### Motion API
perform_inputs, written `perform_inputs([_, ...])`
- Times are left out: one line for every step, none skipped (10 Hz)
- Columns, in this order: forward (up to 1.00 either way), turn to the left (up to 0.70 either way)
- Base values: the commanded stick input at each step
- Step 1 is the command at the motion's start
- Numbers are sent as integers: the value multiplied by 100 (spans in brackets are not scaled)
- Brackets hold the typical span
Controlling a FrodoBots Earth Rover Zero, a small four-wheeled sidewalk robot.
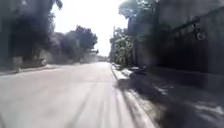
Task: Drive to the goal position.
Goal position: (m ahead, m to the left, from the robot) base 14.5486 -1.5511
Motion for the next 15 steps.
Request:
perform_inputs([100, 0])
perform_inputs([100, 0])
perform_inputs([100, 0])
perform_inputs([100, 0])
perform_inputs([100, 0])
perform_inputs([100, 0])
perform_inputs([100, 0])
perform_inputs([100, 0])
perform_inputs([100, 0])
perform_inputs([100, 0])
perform_inputs([100, 0])
perform_inputs([100, 0])
perform_inputs([100, 0])
perform_inputs([100, 0])
perform_inputs([100, 0])
